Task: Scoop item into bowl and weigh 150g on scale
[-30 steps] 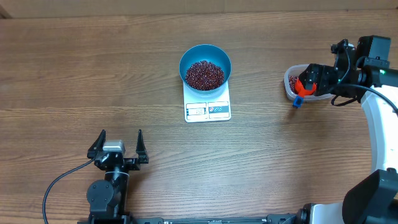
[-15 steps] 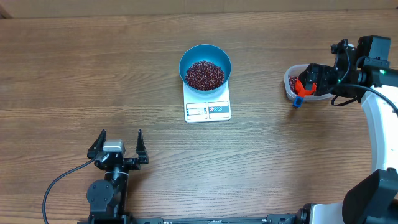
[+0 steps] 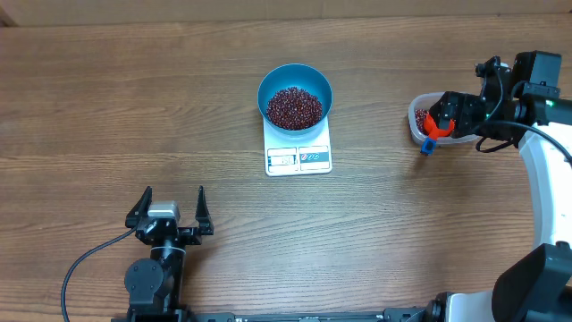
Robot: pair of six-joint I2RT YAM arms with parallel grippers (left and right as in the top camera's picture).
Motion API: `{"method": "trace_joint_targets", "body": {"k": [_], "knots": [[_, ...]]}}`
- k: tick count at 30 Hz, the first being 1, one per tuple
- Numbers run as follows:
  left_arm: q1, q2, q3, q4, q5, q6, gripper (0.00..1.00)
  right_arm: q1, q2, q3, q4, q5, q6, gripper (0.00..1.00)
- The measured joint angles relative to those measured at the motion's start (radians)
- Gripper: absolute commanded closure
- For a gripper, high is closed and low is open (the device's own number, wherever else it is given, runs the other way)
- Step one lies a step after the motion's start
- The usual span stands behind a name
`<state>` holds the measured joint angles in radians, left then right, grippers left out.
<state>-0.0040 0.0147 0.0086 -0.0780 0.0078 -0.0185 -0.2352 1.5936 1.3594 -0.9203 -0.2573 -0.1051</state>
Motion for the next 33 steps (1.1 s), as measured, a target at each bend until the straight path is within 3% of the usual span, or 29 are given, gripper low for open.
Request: {"method": "trace_joint_targets", "body": {"k": [11, 17, 27, 33], "knots": [[0.000, 0.000, 0.000, 0.000, 0.000, 0.000, 0.00, 0.000, -0.002, 0.000, 0.003, 0.029, 0.000, 0.00], [0.000, 0.000, 0.000, 0.000, 0.000, 0.000, 0.00, 0.000, -0.045, -0.006, 0.090, 0.028, -0.001, 0.00], [0.000, 0.000, 0.000, 0.000, 0.000, 0.000, 0.00, 0.012, -0.237, -0.199, 0.458, -0.070, 0.000, 0.00], [0.000, 0.000, 0.000, 0.001, 0.000, 0.000, 0.00, 0.101, -0.363, -0.439, 0.824, -0.091, 0.001, 0.00]]}}
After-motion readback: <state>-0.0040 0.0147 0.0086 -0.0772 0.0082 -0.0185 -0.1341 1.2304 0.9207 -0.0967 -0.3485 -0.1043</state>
